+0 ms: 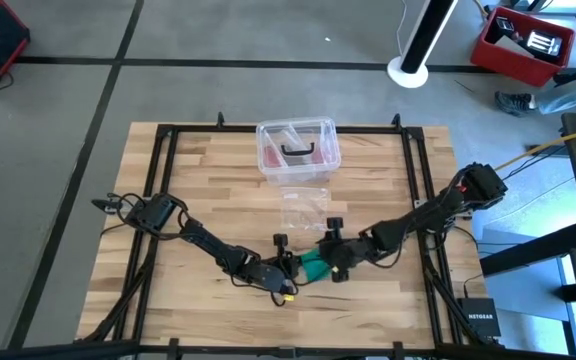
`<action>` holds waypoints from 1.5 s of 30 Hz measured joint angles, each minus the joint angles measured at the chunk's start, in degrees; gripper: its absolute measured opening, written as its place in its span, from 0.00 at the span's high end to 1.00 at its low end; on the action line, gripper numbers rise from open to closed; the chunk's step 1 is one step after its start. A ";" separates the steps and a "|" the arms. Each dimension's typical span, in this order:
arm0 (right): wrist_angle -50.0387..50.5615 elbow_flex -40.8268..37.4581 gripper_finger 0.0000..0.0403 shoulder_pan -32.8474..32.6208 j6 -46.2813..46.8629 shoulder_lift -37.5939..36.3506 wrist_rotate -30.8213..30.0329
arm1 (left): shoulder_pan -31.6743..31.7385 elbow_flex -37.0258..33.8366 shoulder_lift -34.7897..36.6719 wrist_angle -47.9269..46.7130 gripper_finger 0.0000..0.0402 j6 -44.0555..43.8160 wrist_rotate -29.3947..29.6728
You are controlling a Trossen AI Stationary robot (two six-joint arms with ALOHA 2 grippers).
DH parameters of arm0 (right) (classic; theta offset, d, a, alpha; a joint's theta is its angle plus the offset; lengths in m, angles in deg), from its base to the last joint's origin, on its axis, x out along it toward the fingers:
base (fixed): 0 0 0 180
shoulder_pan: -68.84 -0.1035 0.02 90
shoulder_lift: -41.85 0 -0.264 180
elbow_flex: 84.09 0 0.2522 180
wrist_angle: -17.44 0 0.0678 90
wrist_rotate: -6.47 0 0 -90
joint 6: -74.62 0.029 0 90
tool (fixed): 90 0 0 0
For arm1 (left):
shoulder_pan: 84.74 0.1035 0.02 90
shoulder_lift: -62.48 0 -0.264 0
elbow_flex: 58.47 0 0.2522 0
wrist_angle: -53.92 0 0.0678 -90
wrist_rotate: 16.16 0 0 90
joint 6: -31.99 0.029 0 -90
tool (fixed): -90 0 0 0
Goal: Roll bandage
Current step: Roll the green bandage
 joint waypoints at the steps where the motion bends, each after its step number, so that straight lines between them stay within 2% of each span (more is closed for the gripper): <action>1: -0.88 -0.68 0.56 -0.08 -0.26 0.00 0.68 | 0.00 0.00 0.00 0.23 0.96 0.06 0.00; 10: -2.06 -3.79 0.56 -2.05 0.38 0.29 0.74 | -1.21 -0.02 0.08 0.01 0.94 -1.13 0.00; 18: -2.18 -4.43 0.56 -2.04 0.49 0.33 0.78 | -3.78 -0.15 2.61 -1.86 0.77 -6.28 -0.40; 24: -2.16 -4.46 0.56 -2.02 0.52 0.33 0.76 | -5.90 -0.15 7.52 -11.09 0.69 -12.22 -1.56; 28: -2.27 -4.48 0.56 -2.00 0.54 0.33 0.73 | -5.83 -0.11 11.11 -8.99 0.70 -14.82 1.35; 32: -2.37 -4.48 0.56 -2.01 0.58 0.34 0.38 | -2.43 -0.04 10.60 -3.72 0.73 -16.20 2.68; 39: -2.34 -4.48 0.56 -2.02 0.67 0.35 -0.17 | 2.38 -0.04 5.79 -0.51 0.77 -20.77 -5.06; 45: -1.53 -4.00 0.56 -2.02 0.63 0.30 -0.24 | 2.31 0.03 3.06 2.81 0.78 -20.67 -6.54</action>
